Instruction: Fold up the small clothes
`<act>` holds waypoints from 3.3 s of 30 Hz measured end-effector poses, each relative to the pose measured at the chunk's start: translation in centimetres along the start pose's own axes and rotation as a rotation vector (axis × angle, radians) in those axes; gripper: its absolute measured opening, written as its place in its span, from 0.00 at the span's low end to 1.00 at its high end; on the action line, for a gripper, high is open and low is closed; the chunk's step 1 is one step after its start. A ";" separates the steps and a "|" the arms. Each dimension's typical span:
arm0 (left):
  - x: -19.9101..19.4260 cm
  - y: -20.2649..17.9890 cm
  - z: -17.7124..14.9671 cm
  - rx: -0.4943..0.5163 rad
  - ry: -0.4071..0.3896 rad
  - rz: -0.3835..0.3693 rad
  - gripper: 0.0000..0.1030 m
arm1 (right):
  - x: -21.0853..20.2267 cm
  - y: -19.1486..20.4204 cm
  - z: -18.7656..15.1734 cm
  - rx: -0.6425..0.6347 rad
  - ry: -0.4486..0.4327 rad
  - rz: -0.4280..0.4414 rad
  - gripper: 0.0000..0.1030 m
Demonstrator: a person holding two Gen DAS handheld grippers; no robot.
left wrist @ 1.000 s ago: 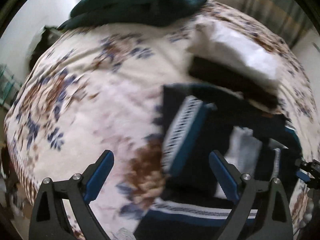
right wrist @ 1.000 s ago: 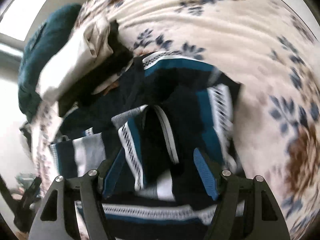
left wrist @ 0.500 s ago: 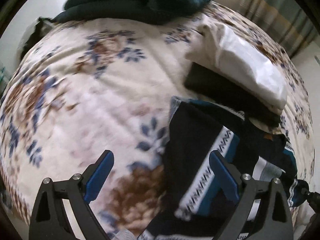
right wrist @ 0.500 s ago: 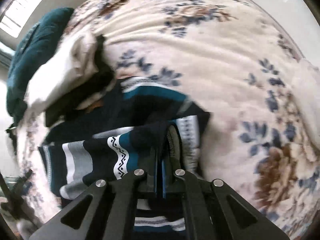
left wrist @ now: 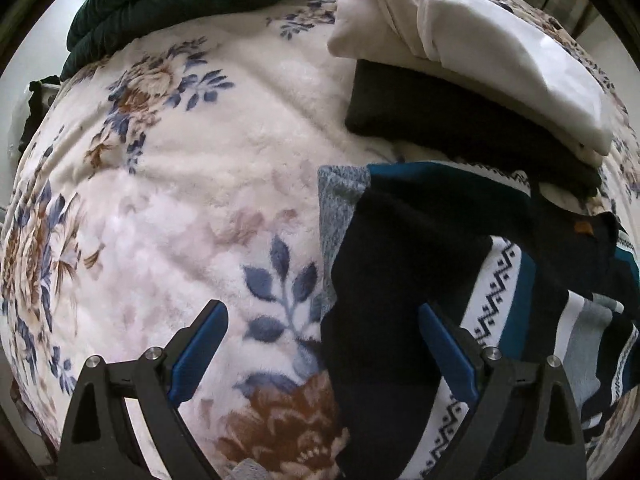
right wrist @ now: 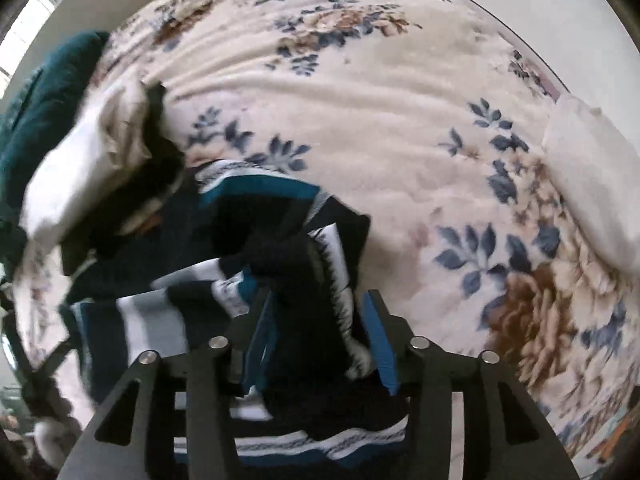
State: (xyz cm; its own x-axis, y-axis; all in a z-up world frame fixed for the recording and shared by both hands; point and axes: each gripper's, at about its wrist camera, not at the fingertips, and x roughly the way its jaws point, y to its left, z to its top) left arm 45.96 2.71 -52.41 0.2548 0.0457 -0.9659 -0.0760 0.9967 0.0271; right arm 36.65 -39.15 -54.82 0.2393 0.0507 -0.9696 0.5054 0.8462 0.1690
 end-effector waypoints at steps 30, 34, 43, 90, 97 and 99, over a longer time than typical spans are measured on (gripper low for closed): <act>-0.2 -0.8 1.7 0.000 0.015 -0.042 0.94 | 5.8 3.5 4.5 -0.083 0.068 -0.037 0.47; -1.6 -0.7 0.0 0.021 -0.001 -0.049 0.94 | 3.3 5.2 2.2 -0.172 0.069 0.008 0.51; 1.4 0.7 -1.3 0.014 0.064 -0.053 0.95 | 8.5 3.9 -3.7 -0.277 0.203 -0.201 0.49; -7.6 -32.8 -38.9 0.195 0.281 -0.150 0.07 | 3.1 -13.3 7.6 -0.279 0.389 0.270 0.96; -11.3 -29.4 -37.0 0.116 0.215 -0.189 0.07 | 11.0 -7.1 13.2 -0.136 0.485 0.436 0.81; -12.5 -28.4 -36.5 0.084 0.202 -0.196 0.07 | 13.3 -6.2 13.3 -0.083 0.548 0.464 0.70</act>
State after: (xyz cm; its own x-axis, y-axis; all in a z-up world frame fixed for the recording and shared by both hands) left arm 9.78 -28.62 -50.54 0.0595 -0.1543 -0.9862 0.0378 0.9876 -0.1523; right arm 47.77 -50.78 -66.45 -0.0473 0.6552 -0.7540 0.3823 0.7092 0.5923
